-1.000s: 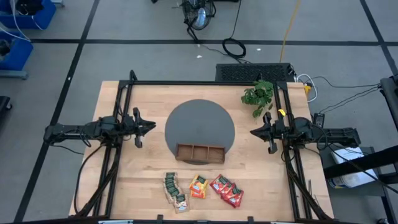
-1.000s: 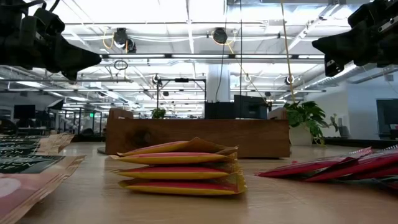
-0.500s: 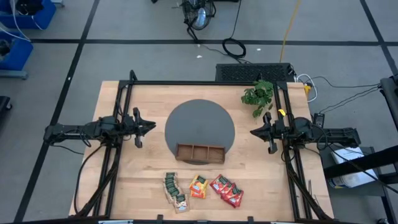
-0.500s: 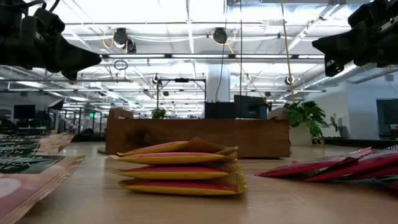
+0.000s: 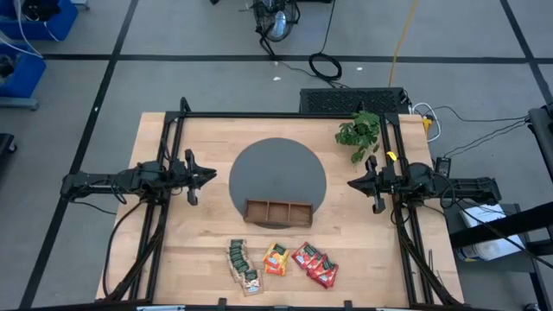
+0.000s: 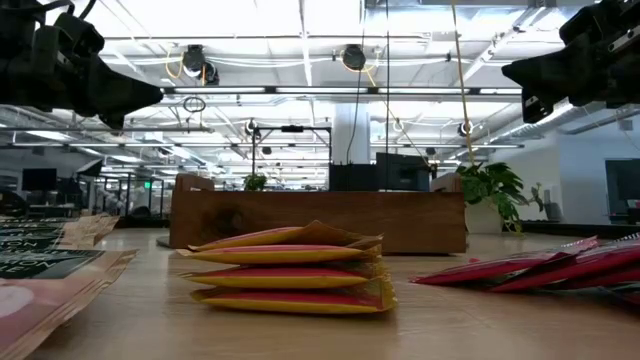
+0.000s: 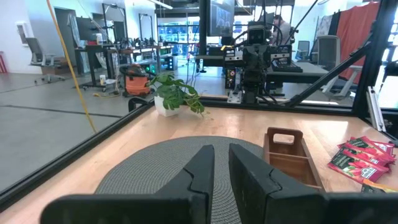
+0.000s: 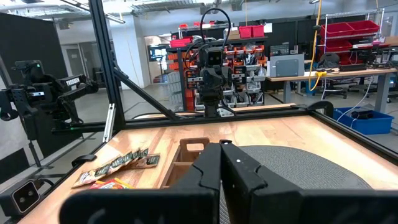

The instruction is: Pick & Place Tea

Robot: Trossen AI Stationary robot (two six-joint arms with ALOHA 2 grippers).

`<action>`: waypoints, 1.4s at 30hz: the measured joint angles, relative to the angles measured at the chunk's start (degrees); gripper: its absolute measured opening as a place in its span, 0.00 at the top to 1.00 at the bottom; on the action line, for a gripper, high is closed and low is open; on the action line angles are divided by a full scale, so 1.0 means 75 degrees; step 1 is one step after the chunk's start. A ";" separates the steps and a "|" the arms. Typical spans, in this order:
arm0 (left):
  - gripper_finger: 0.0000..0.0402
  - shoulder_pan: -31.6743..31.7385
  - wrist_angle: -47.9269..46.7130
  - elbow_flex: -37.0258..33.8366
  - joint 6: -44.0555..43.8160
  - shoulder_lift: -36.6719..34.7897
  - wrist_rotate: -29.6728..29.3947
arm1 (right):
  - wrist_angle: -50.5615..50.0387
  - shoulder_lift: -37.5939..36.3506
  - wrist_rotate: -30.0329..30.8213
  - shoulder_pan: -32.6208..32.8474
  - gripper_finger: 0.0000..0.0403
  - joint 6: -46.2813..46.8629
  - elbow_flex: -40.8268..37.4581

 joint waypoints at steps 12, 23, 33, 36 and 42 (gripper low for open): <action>0.87 0.0000 0.0000 -0.0003 0.0000 0.0000 0.0000 | -0.0001 0.0000 0.0000 0.0000 1.00 0.0002 0.0001; 0.87 -0.0001 0.0000 0.0000 0.0000 -0.0002 0.0000 | -0.0002 0.0000 0.0001 0.0000 1.00 0.0002 0.0001; 0.87 -0.0003 0.0001 0.0000 -0.0003 0.0000 0.0000 | 0.0523 0.0003 0.0001 0.0000 1.00 0.0004 0.0001; 0.87 -0.0001 0.0206 0.0000 -0.0231 -0.0002 0.0017 | 0.0986 0.0000 -0.0004 0.0000 1.00 0.0007 -0.0001; 0.87 -0.0003 0.0292 -0.0002 -0.1234 -0.0003 0.0210 | 0.1278 0.0012 0.0446 -0.0003 1.00 0.0247 -0.0002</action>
